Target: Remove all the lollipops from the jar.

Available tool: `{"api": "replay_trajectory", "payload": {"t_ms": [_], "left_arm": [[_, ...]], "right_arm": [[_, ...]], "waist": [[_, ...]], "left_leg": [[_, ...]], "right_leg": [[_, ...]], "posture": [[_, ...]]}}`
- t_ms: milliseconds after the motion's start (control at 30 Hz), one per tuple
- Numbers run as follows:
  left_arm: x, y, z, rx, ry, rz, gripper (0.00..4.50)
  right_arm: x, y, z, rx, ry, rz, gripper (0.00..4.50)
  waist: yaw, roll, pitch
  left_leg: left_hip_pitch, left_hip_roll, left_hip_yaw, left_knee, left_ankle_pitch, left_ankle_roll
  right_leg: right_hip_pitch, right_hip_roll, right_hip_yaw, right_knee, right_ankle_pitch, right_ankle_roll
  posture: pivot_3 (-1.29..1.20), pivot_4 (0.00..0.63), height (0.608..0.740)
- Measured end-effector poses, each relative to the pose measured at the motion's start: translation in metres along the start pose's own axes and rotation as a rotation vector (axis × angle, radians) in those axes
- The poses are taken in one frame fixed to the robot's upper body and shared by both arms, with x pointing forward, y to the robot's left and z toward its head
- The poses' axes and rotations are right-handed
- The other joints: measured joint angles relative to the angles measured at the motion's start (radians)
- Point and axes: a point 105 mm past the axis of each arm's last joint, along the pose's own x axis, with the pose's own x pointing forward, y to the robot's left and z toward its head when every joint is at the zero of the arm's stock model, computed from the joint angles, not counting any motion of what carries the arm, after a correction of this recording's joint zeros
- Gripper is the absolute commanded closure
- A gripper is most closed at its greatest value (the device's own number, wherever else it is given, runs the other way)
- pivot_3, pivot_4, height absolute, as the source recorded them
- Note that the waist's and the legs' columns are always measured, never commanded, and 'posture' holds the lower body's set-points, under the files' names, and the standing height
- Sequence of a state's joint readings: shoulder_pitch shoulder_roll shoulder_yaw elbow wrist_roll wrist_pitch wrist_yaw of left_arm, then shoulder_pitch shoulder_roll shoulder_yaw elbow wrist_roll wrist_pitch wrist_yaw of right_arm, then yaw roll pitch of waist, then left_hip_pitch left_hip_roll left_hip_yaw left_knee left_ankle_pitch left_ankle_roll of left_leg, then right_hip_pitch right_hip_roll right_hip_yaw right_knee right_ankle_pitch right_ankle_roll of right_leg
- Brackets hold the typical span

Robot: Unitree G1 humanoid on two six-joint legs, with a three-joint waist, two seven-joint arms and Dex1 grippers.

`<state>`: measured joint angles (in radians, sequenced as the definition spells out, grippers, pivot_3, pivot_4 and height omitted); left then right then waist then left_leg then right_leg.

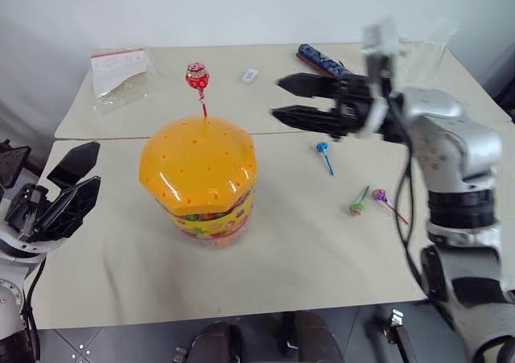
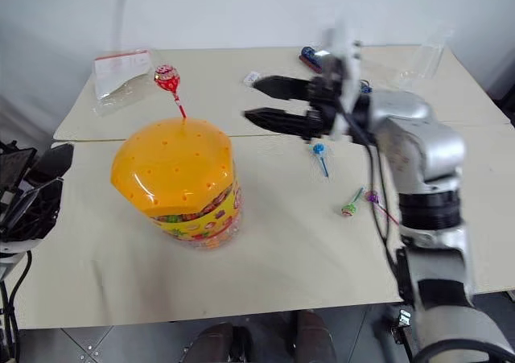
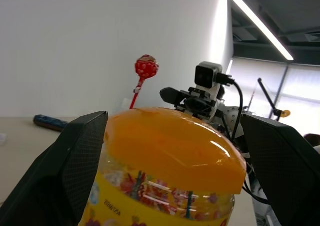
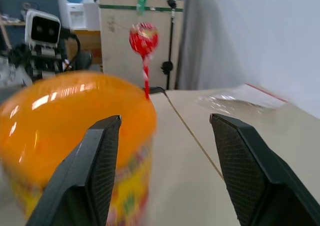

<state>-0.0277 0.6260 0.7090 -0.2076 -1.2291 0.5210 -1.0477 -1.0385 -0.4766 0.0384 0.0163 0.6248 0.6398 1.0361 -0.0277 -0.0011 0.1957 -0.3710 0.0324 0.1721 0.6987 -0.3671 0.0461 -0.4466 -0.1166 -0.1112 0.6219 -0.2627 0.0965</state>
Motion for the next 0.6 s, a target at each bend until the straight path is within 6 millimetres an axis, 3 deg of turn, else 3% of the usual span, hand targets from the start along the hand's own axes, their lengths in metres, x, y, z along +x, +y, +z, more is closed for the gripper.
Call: {"api": "replay_trajectory", "payload": {"t_ms": [333,600], "left_arm": [[-0.03,-0.003,0.0,0.023,-0.016,0.113,0.0],[-0.038,-0.006,0.006,0.042,-0.062,0.129,0.0]], "right_arm": [[0.066,0.013,0.0,0.093,-0.033,0.104,1.55],[0.093,0.013,-0.004,0.126,-0.02,0.093,1.55]], "waist": [[-0.016,-0.002,-0.001],[-0.029,-0.003,-0.002]], "left_leg": [[0.0,0.001,0.0,0.0,-0.001,0.0],[0.0,0.001,0.0,-0.001,-0.001,-0.001]], "right_leg": [[0.0,0.002,-0.004,0.0,0.0,0.0],[0.0,0.001,-0.005,0.001,0.0,0.0]], "posture": [[0.0,0.15,0.74],[0.0,0.15,0.74]]}}
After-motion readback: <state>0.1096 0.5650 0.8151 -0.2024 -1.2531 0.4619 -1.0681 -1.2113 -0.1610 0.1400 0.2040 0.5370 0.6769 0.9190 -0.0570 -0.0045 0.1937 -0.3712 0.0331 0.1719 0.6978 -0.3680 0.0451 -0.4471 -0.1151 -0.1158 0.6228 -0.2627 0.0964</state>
